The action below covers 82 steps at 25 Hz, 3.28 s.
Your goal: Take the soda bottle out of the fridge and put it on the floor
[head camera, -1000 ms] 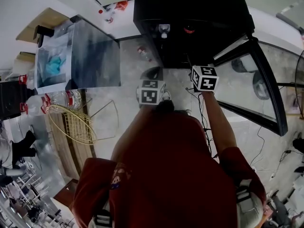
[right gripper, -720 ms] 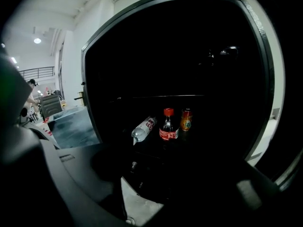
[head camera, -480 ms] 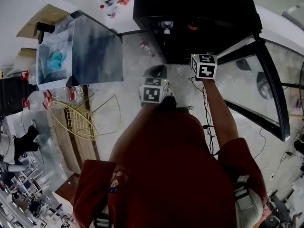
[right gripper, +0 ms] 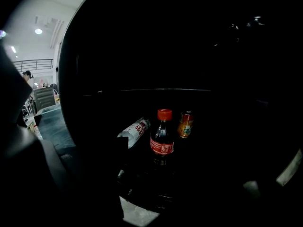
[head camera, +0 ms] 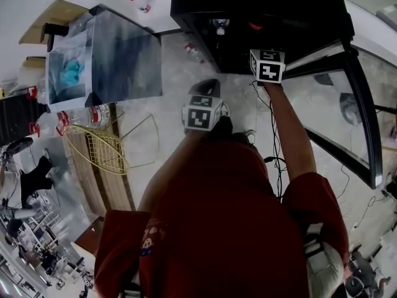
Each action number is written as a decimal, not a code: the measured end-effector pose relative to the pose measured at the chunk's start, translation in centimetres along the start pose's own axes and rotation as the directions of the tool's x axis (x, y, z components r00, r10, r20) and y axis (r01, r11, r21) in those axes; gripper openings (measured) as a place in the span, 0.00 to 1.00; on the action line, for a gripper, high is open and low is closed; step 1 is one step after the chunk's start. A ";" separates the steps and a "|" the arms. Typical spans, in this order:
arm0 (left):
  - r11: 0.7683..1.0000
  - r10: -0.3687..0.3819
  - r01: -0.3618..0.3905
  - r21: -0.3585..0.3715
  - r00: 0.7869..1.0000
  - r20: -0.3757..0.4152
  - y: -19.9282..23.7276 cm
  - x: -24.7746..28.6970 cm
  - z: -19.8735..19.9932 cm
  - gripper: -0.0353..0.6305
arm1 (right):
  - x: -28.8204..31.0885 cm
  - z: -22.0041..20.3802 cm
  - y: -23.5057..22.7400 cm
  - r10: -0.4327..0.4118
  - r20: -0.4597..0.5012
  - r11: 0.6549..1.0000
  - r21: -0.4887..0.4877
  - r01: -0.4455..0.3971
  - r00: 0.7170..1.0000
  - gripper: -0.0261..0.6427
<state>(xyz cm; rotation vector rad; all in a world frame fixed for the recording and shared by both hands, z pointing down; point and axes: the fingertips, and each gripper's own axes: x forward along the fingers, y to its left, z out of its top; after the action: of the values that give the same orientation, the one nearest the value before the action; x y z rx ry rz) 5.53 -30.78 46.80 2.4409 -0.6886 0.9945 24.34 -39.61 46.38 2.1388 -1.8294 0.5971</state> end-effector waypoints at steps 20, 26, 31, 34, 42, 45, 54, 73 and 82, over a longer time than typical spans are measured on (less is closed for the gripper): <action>0.999 -0.022 0.020 -0.026 0.998 -0.056 -0.1 0.2 -2.8 0.05 | 6.5 -0.2 -3.2 -0.089 -0.039 0.995 0.043 0.091 0.995 0.53; 0.999 -0.028 0.026 -0.037 0.998 -0.054 0.0 0.3 -3.0 0.05 | 7.1 -0.6 -3.1 -0.081 -0.051 0.996 0.044 0.084 0.995 0.53; 0.999 -0.028 0.025 -0.041 0.998 -0.057 0.0 0.4 -3.4 0.05 | 7.2 -0.5 -3.3 -0.088 -0.042 0.995 0.047 0.090 0.995 0.49; 0.999 -0.027 0.025 -0.044 0.998 -0.057 0.0 0.4 -3.4 0.05 | 7.3 -0.5 -3.4 -0.093 -0.039 0.994 0.046 0.095 0.995 0.49; 0.999 -0.030 0.027 -0.046 0.998 -0.053 -0.2 0.4 -3.3 0.05 | 7.2 -0.6 -3.0 -0.087 -0.052 0.996 0.031 0.088 0.995 0.49; 0.999 -0.031 0.028 -0.045 0.998 -0.051 -0.3 0.4 -3.2 0.05 | 6.7 -0.8 -2.7 -0.073 -0.060 0.997 0.022 0.074 0.996 0.49; 0.998 -0.030 0.028 -0.048 0.999 -0.045 -1.2 -0.4 -3.6 0.05 | 3.5 -2.2 -1.2 -0.037 -0.086 0.999 -0.034 0.034 0.996 0.48; 0.991 0.006 -0.009 -0.132 1.000 -0.022 -5.3 -2.7 -7.2 0.05 | -12.5 -8.3 3.3 0.094 -0.099 0.995 -0.010 -0.096 0.991 0.48; 0.979 0.081 -0.088 -0.183 0.996 -0.045 -6.4 -4.8 -11.7 0.05 | -23.5 -13.5 4.1 0.106 -0.121 0.993 0.063 -0.099 0.987 0.48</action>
<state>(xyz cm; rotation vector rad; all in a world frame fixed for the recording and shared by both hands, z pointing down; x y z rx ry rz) 0.14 -17.97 49.84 2.2433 -0.8393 0.9596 15.59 -13.62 46.92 2.0021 -1.8845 0.7962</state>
